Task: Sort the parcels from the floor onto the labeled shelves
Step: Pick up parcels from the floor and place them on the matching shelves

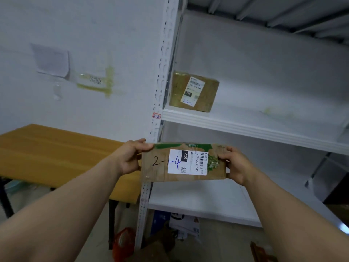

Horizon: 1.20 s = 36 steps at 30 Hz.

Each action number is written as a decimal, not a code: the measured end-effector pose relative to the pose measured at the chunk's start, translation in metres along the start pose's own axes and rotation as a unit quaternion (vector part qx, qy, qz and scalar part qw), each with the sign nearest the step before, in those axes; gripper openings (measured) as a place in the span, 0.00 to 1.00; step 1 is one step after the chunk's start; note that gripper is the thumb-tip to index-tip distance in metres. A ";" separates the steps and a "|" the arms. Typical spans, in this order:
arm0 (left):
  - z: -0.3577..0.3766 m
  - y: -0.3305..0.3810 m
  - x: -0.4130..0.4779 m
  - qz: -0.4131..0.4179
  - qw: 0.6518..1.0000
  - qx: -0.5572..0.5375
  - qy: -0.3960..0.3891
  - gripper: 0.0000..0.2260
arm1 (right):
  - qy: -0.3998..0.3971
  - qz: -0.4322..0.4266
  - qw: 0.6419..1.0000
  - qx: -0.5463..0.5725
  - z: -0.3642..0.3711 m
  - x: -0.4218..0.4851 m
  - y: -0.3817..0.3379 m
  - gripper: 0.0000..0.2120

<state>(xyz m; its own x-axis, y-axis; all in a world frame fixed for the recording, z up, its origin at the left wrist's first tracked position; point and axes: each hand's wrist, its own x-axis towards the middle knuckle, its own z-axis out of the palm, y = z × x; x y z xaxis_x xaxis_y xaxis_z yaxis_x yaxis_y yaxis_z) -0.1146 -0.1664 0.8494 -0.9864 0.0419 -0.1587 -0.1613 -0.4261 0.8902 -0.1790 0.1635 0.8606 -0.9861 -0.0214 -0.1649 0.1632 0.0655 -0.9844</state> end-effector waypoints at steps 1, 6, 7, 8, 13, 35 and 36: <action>0.002 0.004 -0.001 0.013 1.000 0.004 0.001 0.43 | 0.002 -0.006 1.000 0.001 0.000 -0.002 -0.005 0.14; 0.011 0.030 -0.005 0.057 0.998 -0.008 -0.015 0.43 | 0.003 -0.048 0.999 0.019 -0.001 -0.014 -0.034 0.12; 0.012 0.036 -0.004 0.068 0.997 -0.022 -0.020 0.43 | 0.001 -0.058 0.998 0.023 -0.002 -0.017 -0.041 0.14; 0.014 0.042 -0.003 0.079 0.996 -0.040 -0.027 0.44 | -0.001 -0.069 0.997 0.025 -0.003 -0.020 -0.048 0.17; 0.034 0.072 0.004 0.136 0.982 -0.102 -0.077 0.51 | 0.010 -0.117 0.992 0.036 -0.011 -0.035 -0.091 0.32; 0.282 0.162 0.020 0.327 0.926 0.025 -0.188 0.33 | 0.305 -0.441 0.838 0.098 -0.147 -0.047 -0.236 0.25; 0.296 0.168 0.020 0.338 0.921 0.021 -0.193 0.33 | 0.312 -0.459 0.826 0.095 -0.155 -0.048 -0.243 0.26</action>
<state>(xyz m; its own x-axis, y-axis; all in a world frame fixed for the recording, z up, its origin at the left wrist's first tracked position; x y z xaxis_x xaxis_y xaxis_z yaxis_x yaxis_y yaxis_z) -0.1708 0.0302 1.1219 -0.7982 0.1016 0.5937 0.4999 -0.4381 0.7471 -0.1766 0.3029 1.1175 -0.5122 0.5472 0.6620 -0.7188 0.1487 -0.6791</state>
